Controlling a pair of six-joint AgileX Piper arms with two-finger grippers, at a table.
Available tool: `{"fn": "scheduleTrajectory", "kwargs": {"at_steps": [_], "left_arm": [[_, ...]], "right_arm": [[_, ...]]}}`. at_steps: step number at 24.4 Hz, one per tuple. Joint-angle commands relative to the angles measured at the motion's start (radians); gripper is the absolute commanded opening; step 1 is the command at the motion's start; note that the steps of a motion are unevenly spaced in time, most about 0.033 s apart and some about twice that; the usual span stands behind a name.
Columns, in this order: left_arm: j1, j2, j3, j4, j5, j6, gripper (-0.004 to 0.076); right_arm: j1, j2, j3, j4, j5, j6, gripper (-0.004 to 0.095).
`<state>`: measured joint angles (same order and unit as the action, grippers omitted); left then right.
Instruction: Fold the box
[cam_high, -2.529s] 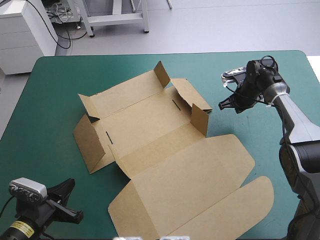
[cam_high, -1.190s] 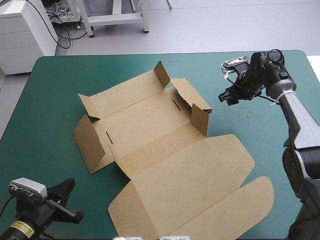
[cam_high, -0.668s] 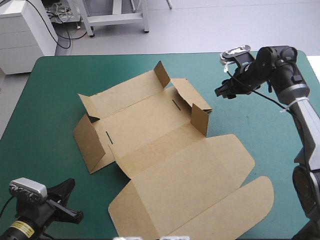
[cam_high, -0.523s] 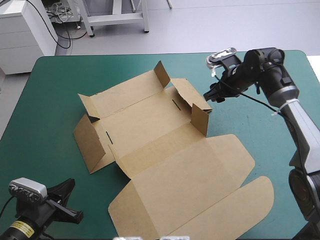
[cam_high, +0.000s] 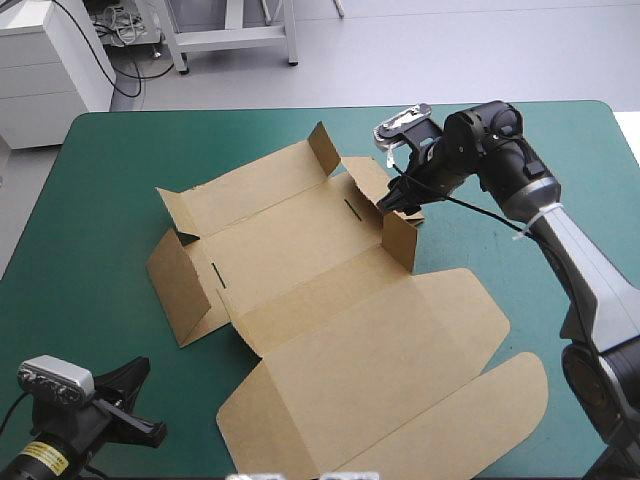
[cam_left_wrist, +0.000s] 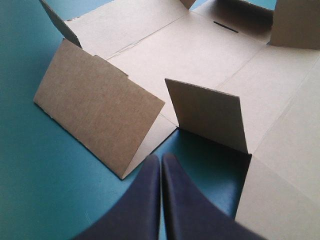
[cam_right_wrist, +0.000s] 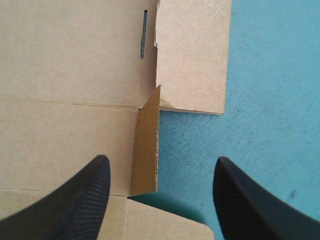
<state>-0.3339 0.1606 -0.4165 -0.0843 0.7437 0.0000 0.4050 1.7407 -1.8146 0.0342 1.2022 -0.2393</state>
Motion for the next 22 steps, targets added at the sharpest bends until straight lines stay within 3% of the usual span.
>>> {"fn": "scheduleTrajectory", "kwargs": {"at_steps": [1, 18, 22], "left_arm": [[-0.002, 0.01, -0.023, -0.011, -0.075, 0.0, -0.0008], [-0.002, 0.01, -0.023, -0.011, -0.075, 0.0, -0.0008], [-0.002, 0.01, -0.023, -0.011, -0.075, 0.0, -0.0008]], "right_arm": [[0.0, -0.003, -0.033, 0.023, -0.031, 0.0, 0.0565], [0.0, 0.188, -0.033, 0.056, -0.031, -0.008, 0.0564], [0.0, 0.199, -0.033, 0.051, -0.031, -0.013, 0.0506]]}}
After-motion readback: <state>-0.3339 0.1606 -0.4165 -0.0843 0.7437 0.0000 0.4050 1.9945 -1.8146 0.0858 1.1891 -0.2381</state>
